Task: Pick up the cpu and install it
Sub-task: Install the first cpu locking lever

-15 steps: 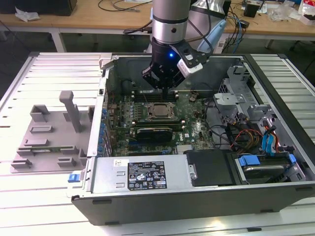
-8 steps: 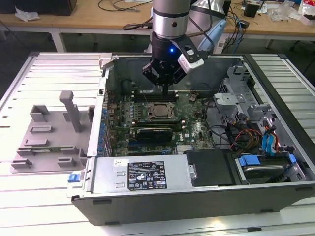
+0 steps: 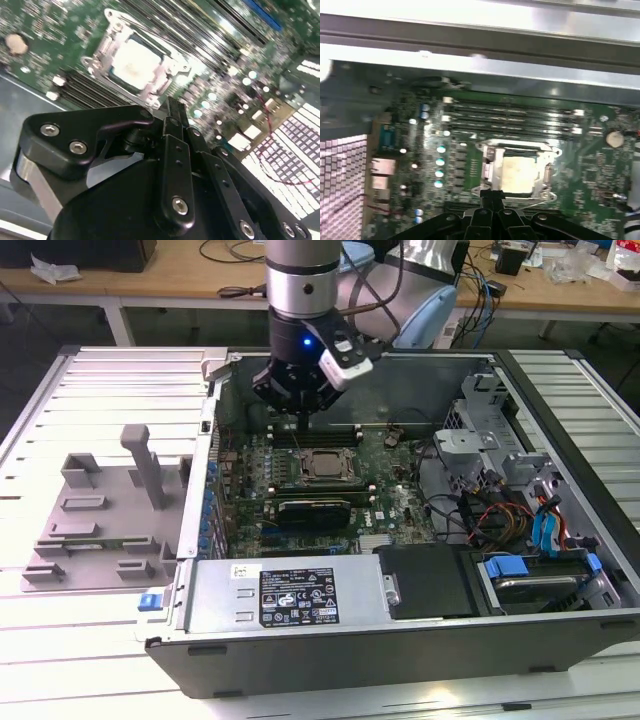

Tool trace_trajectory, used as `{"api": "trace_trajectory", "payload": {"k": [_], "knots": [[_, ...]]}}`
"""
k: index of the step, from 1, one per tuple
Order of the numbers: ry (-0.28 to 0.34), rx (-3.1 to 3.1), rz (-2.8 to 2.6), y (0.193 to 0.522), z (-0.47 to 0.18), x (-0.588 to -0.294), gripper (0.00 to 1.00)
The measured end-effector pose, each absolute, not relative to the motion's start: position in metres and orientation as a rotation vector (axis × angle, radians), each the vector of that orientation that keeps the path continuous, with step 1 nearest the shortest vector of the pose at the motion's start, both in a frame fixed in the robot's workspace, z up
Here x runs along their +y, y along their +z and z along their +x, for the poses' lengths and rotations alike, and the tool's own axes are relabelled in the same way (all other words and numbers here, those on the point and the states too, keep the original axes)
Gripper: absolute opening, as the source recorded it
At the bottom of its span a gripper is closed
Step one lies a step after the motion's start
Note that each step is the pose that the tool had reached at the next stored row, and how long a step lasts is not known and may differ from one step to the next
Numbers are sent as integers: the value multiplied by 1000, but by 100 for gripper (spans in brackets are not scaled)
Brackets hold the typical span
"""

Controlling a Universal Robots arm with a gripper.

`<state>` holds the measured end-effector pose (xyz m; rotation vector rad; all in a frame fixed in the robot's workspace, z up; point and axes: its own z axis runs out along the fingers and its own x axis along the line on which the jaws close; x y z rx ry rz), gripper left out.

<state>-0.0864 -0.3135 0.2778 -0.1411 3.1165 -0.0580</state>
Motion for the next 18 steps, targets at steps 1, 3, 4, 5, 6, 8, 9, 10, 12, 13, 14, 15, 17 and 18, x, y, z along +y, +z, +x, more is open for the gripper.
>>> {"api": "trace_trajectory", "payload": {"k": [1, 3, 4, 5, 6, 8, 9, 10, 12, 13, 14, 15, 17, 18], "knots": [[-58, 3116, -141, 278, -92, -314, 11], [-56, 3116, -141, 278, -102, -314, 11], [-53, 3116, -141, 278, -106, -314, 11], [-44, 3116, -141, 278, -111, -314, 11], [-26, 3116, -141, 278, -112, -314, 11], [48, 3114, -141, 278, -113, -314, 11], [85, 3112, -140, 277, -113, -314, 11], [116, 3110, -140, 277, -114, -314, 11], [165, 3106, -141, 276, -117, -314, 11], [179, 3105, -142, 273, -117, -314, 11], [183, 3105, -142, 271, -117, -314, 11], [185, 3105, -142, 270, -117, -314, 11], [198, 3103, -143, 266, -117, -314, 11], [217, 3101, -144, 264, -117, -314, 11]]}}
